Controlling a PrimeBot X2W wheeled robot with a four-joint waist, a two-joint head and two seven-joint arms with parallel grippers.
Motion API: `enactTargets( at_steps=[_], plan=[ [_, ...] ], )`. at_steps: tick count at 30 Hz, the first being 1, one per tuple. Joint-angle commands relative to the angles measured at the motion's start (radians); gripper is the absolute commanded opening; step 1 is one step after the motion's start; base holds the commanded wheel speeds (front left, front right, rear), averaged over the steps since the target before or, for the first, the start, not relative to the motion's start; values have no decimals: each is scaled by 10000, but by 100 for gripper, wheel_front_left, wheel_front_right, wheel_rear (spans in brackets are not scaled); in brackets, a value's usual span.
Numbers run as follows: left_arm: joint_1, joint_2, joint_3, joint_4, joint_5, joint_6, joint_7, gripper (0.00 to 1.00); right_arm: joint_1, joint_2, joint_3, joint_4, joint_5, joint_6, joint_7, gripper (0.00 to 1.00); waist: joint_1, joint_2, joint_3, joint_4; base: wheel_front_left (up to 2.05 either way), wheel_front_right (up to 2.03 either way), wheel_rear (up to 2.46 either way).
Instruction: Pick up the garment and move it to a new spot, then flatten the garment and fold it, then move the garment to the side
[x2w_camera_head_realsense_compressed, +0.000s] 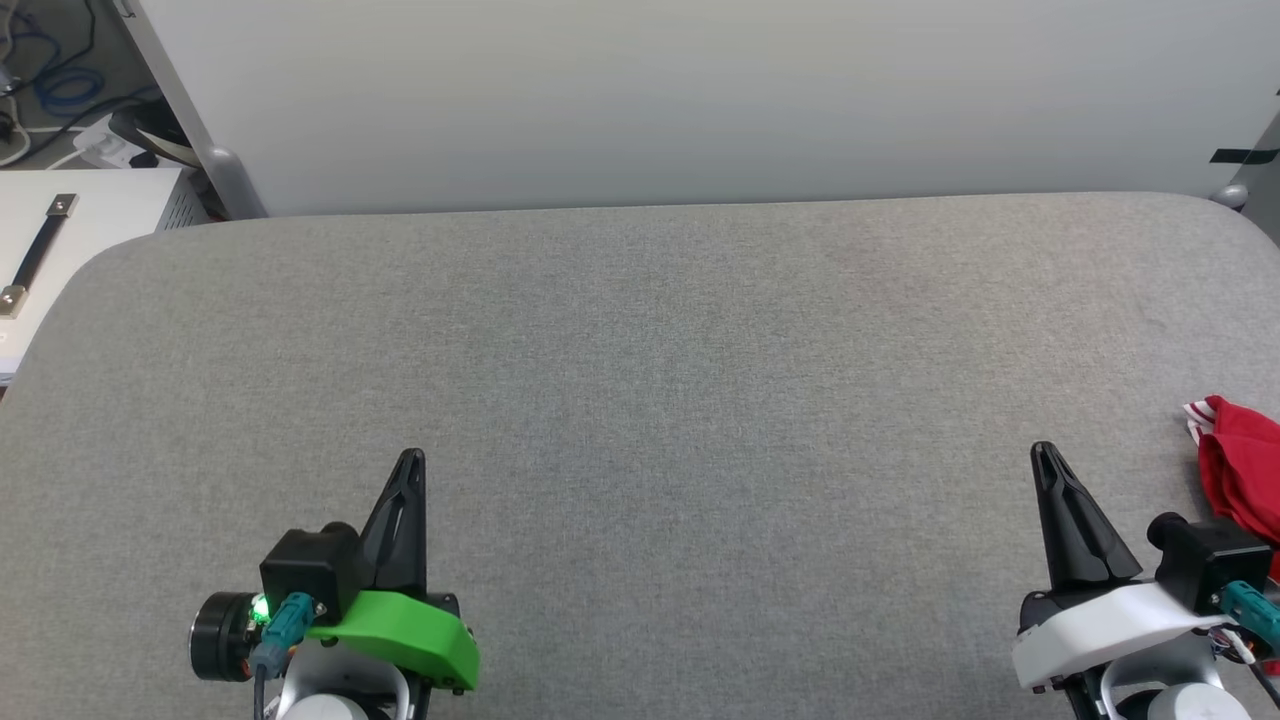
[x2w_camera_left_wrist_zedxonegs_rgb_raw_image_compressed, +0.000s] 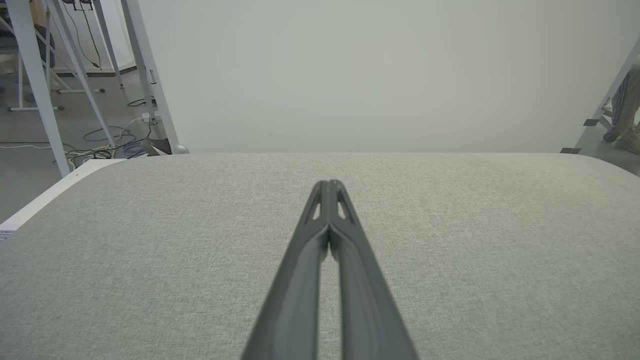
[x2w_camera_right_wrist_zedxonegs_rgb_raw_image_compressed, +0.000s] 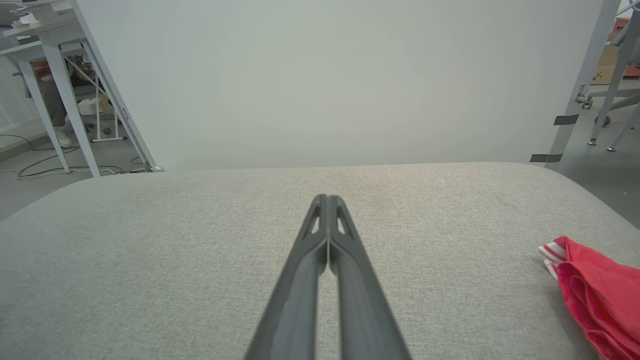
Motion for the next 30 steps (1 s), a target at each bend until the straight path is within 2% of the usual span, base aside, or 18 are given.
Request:
enactTargets(
  at_steps=[1,30],
  plan=[
    [1,-21,31,-55,86,83,57,0,-65,71,-23,-62,-152,-4,70,0,0,-1,-4,2,0,0,0],
    [0,-34,174,-315,547,392,719,0,-107,455,-155,-132,-1126,-6,723,0,0,-1,-104,36,0,0,0]
  ],
)
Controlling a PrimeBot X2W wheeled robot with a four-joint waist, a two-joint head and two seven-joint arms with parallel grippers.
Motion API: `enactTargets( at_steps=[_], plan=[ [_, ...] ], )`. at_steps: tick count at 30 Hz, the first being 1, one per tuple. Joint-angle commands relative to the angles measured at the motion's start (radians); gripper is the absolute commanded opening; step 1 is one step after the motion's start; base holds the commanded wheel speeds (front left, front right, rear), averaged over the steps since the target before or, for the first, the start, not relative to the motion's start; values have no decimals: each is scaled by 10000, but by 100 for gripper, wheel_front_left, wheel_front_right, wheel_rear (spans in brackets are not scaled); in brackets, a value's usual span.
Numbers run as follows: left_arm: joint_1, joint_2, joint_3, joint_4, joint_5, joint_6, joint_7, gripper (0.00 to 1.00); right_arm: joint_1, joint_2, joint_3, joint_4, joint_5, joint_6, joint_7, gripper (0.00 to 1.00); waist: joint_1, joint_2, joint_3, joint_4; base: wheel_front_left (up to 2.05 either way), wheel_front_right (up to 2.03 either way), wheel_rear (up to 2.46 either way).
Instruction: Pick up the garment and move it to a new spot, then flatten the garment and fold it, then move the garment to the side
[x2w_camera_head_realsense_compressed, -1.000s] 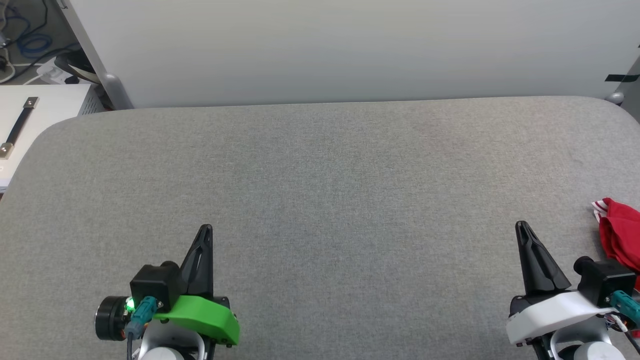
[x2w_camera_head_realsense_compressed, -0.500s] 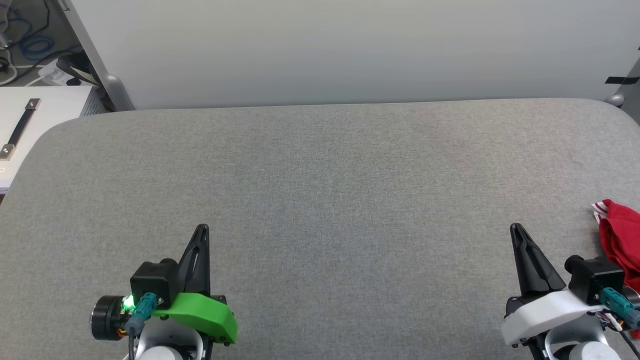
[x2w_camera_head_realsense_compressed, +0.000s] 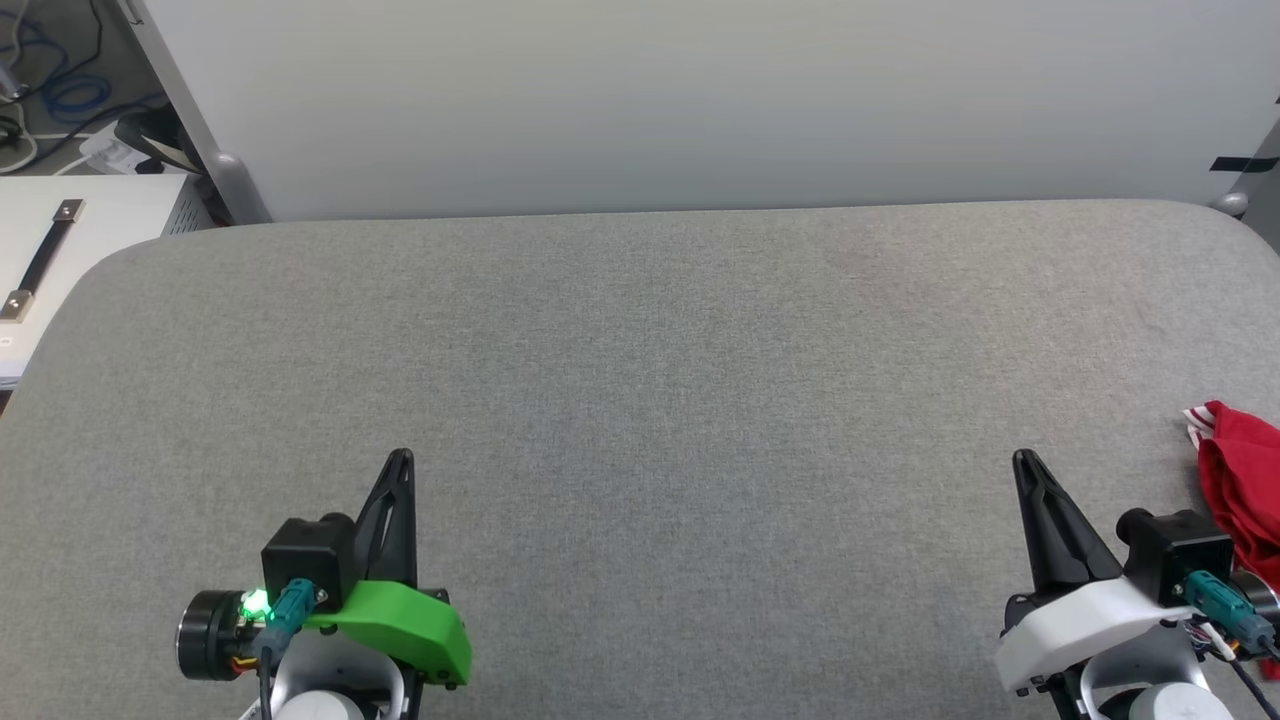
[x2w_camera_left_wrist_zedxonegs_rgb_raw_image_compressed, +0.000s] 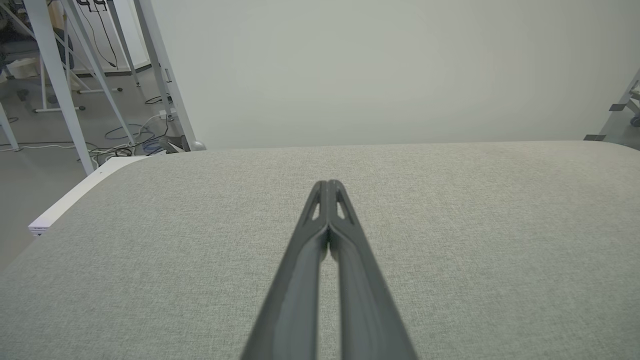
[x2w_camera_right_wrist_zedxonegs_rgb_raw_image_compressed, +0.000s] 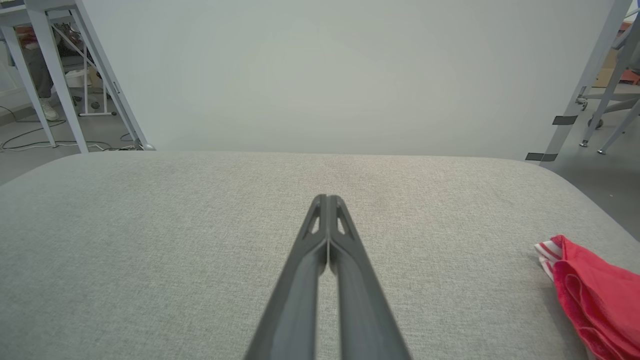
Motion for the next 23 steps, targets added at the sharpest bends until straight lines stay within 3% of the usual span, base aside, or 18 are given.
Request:
enactTargets(
  at_steps=[1,23],
  plan=[
    [0,-32,49,-76,128,84,49,0,-101,61,-24,-60,-182,-4,83,0,0,0,-4,2,0,0,0],
    [0,-41,145,-251,437,292,493,0,-130,319,-113,-107,-835,-6,522,0,0,0,-71,25,0,0,0]
  ],
)
